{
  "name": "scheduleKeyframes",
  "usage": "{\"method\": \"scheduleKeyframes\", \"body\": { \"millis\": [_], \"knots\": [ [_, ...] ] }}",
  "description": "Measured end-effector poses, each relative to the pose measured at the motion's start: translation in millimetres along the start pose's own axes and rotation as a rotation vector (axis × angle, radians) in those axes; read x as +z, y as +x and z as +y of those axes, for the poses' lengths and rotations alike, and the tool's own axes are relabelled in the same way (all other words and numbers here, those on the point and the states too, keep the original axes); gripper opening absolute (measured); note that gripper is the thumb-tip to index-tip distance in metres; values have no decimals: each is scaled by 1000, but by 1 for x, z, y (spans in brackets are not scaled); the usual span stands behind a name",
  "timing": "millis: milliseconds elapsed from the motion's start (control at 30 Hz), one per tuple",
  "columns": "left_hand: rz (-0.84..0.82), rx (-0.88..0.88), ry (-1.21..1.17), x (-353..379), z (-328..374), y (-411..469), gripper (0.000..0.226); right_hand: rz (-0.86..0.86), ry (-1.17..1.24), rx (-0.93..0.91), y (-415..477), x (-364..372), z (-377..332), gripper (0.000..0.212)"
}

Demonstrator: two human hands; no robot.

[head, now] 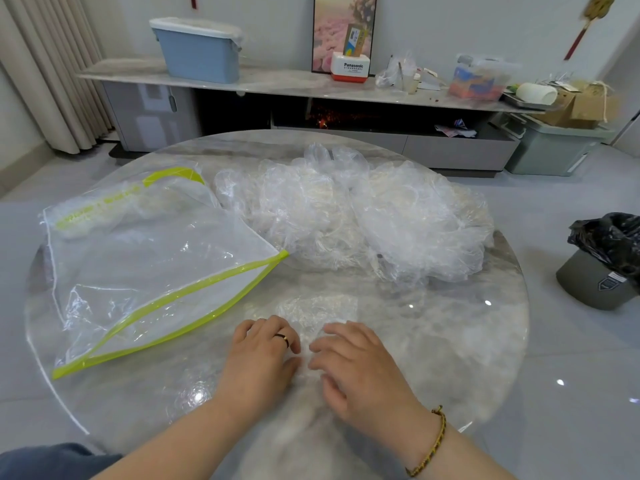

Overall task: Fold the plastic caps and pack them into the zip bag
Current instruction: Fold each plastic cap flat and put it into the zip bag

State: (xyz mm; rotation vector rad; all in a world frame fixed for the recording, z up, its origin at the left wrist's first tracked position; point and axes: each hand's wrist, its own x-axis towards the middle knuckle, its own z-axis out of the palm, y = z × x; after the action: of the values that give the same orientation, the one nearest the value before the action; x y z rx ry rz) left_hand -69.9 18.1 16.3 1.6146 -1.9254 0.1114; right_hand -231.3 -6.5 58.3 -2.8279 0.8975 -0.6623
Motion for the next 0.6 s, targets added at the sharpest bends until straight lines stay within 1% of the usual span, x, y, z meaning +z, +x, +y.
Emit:
{"method": "scheduleKeyframes", "body": {
  "millis": [33, 67, 100, 167, 267, 333, 433, 533, 600],
  "knots": [
    [-5, 20, -3, 0, -1, 0, 15, -77, -23, 10, -2, 3, 0, 25],
    [-31, 26, -7, 0, -1, -1, 11, -147, -26, 37, -4, 6, 1, 29],
    [-69, 34, -9, 0, -2, -1, 21, -207, -8, 81, -5, 7, 0, 32],
    [-132, 41, -7, -1, -6, -2, 30, -271, -16, 172, -6, 7, 1, 39],
    [-230, 92, 7, -7, -10, -3, 38, -258, -41, 228, -7, 6, 3, 42],
    [-293, 109, 35, -12, -11, -3, 49, -250, -23, 250, -7, 7, 6, 42],
    [-318, 128, 103, -14, -12, -1, 60, -272, 44, 272, -5, 4, 10, 48],
    [-325, 92, 130, -12, -12, 1, 57, -326, 114, 246, -3, 2, 14, 54],
    [-295, 87, 130, -10, -14, 3, 51, -305, 144, 288, -4, 3, 16, 54]
  ]
}}
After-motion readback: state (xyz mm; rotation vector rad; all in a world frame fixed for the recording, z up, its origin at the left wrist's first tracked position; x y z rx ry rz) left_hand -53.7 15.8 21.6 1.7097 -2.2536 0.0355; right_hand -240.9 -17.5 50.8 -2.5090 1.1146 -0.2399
